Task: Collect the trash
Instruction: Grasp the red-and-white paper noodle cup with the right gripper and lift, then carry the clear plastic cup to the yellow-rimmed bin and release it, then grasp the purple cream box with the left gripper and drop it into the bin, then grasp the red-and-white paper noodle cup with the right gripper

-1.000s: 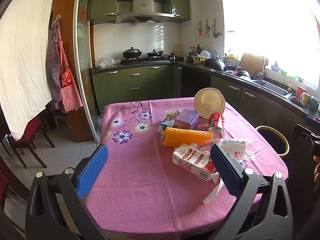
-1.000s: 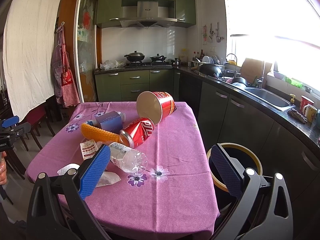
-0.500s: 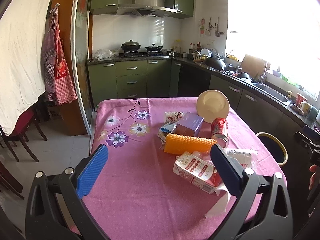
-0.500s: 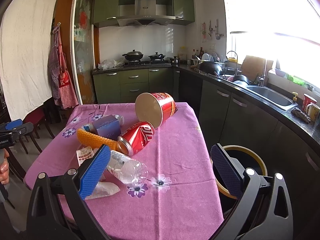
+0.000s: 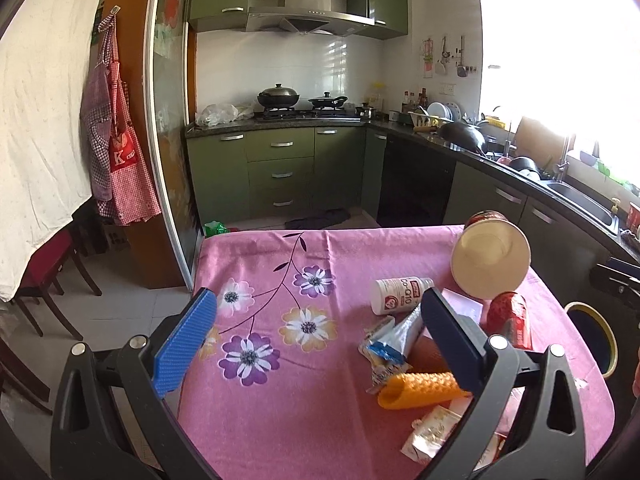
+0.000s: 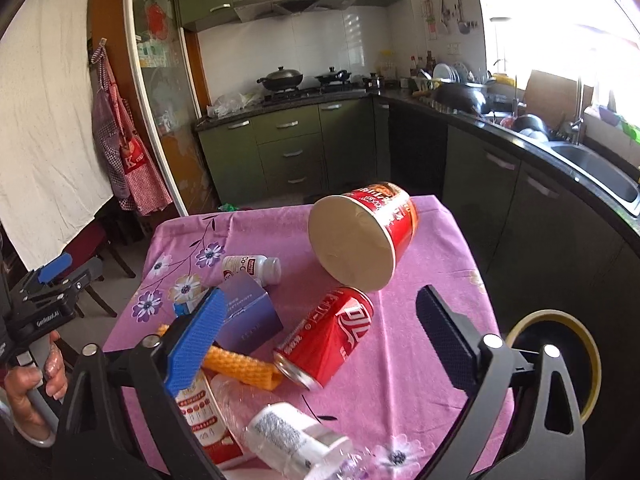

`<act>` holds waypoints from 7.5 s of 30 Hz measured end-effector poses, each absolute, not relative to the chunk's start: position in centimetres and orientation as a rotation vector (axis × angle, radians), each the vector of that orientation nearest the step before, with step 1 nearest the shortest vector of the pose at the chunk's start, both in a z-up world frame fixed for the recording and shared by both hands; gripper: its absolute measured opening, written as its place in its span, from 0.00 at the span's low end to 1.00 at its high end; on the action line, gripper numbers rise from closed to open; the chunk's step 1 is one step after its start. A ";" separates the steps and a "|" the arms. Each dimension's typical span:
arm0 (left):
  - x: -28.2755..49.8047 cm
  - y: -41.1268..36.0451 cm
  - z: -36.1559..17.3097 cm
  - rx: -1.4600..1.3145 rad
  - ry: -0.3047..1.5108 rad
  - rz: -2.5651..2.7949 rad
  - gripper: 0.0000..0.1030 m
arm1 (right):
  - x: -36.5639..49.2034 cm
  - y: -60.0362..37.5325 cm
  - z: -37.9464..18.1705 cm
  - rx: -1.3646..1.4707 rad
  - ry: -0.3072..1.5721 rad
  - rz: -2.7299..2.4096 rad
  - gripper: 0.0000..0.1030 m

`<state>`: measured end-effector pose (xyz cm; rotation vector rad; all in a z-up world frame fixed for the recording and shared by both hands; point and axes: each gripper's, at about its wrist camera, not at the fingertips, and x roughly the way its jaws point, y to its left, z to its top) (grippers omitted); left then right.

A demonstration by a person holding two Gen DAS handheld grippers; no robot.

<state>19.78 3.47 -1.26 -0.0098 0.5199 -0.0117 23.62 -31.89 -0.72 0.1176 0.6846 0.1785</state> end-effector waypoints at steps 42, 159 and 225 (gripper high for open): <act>25.3 4.9 -6.5 -0.019 0.528 -0.053 0.94 | 44.7 -31.0 -13.2 0.393 1.002 -0.230 0.64; 29.3 -8.9 -10.6 0.246 0.844 -0.527 0.50 | 15.1 -53.8 -8.5 0.594 0.816 -0.153 0.75; 26.4 -2.4 -1.5 -0.058 0.432 -0.296 0.80 | 17.8 -40.4 -2.4 0.035 0.610 -0.001 0.76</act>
